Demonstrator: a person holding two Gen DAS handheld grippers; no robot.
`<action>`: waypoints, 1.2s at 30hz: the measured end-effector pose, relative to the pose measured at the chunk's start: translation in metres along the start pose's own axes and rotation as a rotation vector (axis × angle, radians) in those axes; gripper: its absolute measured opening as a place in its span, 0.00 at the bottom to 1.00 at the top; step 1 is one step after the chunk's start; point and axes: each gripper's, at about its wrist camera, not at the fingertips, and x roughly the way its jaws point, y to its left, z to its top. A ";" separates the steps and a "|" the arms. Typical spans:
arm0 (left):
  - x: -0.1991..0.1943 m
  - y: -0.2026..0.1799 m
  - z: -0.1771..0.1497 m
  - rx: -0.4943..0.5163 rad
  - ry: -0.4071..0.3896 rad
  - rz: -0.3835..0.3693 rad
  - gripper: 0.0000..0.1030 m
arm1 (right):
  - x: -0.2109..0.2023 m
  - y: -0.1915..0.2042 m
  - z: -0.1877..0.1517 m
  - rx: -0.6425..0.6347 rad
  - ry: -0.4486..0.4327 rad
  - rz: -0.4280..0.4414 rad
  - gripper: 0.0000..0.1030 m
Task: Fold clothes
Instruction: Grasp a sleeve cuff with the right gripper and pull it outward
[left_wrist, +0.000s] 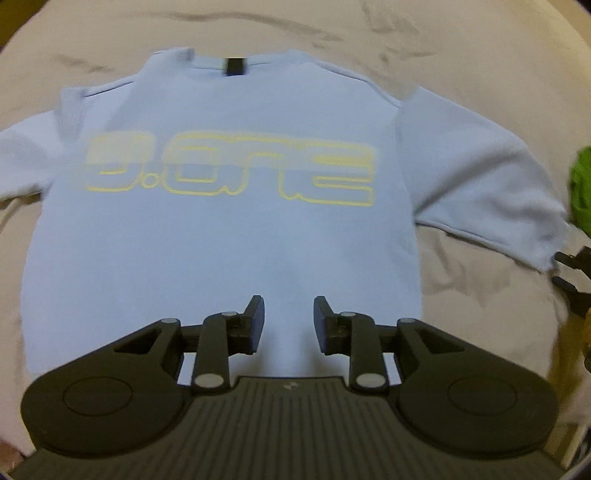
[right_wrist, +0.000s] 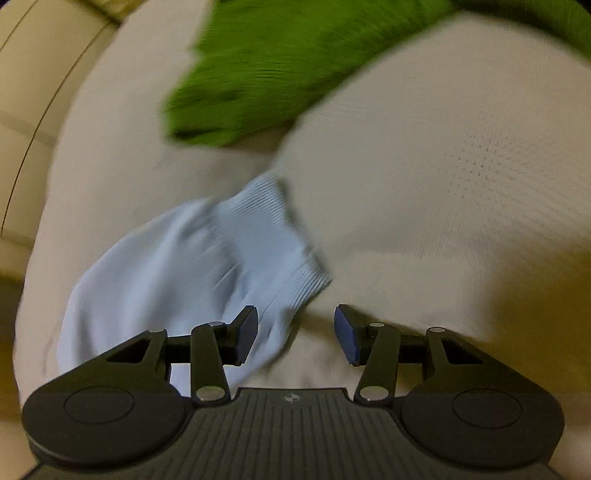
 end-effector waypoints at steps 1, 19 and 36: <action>0.000 0.002 0.001 -0.022 0.008 0.008 0.23 | 0.010 -0.005 0.005 0.039 0.001 0.025 0.47; -0.016 0.036 -0.002 -0.074 0.020 0.023 0.23 | -0.035 -0.007 -0.037 -0.011 -0.067 -0.191 0.18; -0.091 0.210 -0.074 -0.126 -0.051 0.136 0.43 | -0.121 0.130 -0.248 -0.378 0.099 -0.256 0.86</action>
